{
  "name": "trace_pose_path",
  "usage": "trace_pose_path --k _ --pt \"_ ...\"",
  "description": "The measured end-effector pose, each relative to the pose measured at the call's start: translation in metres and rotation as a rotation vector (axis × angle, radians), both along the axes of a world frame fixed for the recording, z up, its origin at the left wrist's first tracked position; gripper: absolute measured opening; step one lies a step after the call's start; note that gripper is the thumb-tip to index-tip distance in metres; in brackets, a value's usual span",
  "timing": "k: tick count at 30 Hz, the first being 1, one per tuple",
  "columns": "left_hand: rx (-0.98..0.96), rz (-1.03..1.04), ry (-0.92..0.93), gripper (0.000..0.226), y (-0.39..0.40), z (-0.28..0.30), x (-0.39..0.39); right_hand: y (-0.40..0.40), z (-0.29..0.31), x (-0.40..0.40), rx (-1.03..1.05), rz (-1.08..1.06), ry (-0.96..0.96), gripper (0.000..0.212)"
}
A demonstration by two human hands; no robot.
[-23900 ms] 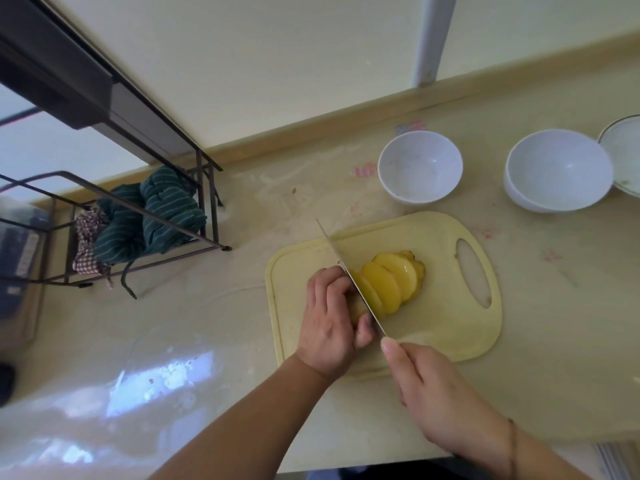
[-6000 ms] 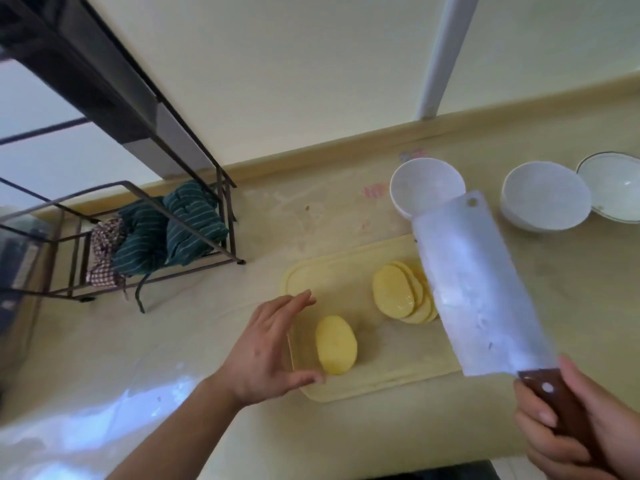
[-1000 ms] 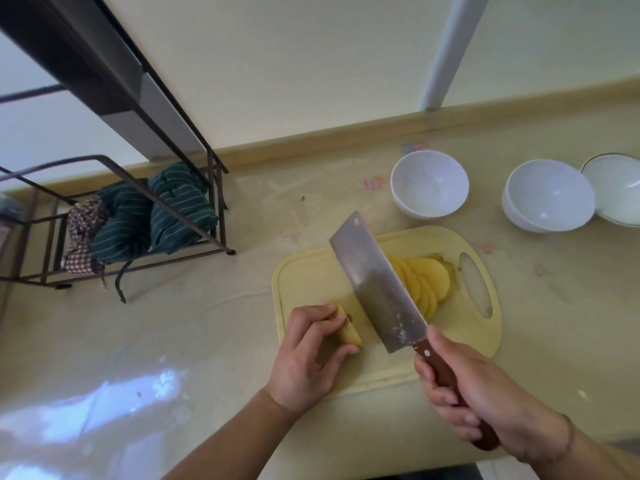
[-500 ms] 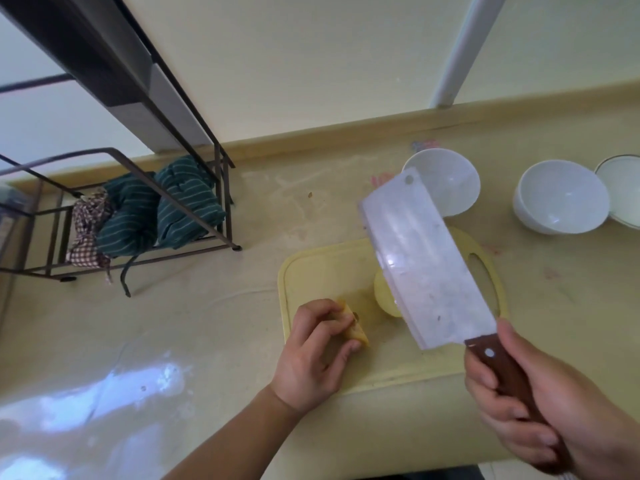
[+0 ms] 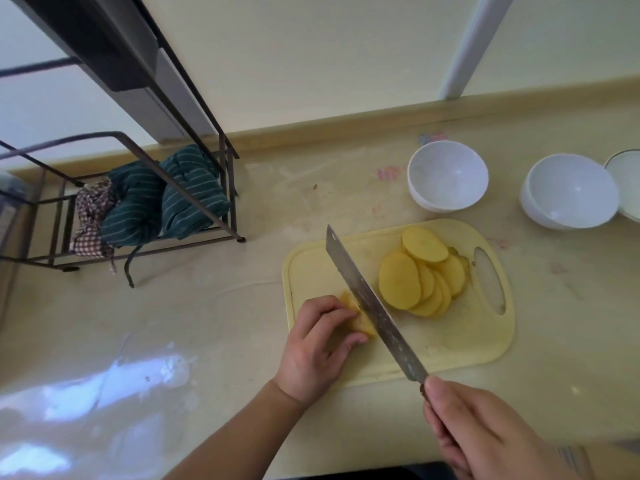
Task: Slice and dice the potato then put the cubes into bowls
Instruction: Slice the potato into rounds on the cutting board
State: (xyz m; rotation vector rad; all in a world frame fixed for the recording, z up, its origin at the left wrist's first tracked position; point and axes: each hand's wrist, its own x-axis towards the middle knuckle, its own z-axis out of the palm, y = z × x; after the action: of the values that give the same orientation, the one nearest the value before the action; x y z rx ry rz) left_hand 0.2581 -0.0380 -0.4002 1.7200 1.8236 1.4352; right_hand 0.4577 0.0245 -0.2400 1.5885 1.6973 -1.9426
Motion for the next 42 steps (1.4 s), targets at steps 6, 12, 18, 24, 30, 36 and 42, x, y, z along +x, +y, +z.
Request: trace_pose_path --k 6,12,18,24,30,36,42 --pt "0.000 0.010 -0.027 0.028 0.001 -0.001 0.001 -0.002 0.000 -0.004 0.048 0.047 -0.021 0.063" --pt "0.007 0.003 -0.024 0.027 0.000 -0.003 0.000 -0.008 -0.002 -0.006 0.108 0.064 -0.065 0.066" --pt "0.013 -0.007 -0.052 0.024 -0.001 -0.002 0.002 -0.013 -0.005 -0.006 0.179 0.081 -0.098 0.070" --pt "0.019 -0.001 -0.046 0.027 -0.001 -0.009 0.001 -0.014 -0.003 -0.008 0.216 0.102 -0.124 0.067" --pt "0.025 0.011 -0.027 0.038 0.000 -0.011 0.001 -0.013 -0.002 -0.011 0.269 0.100 -0.135 0.065" --pt "0.075 -0.010 -0.020 0.022 0.003 -0.013 0.001 -0.007 -0.013 -0.016 0.255 0.096 -0.091 0.066" --pt "0.061 0.017 -0.058 0.030 0.002 -0.013 0.002 -0.032 -0.017 -0.013 0.299 -0.137 -0.005 0.080"
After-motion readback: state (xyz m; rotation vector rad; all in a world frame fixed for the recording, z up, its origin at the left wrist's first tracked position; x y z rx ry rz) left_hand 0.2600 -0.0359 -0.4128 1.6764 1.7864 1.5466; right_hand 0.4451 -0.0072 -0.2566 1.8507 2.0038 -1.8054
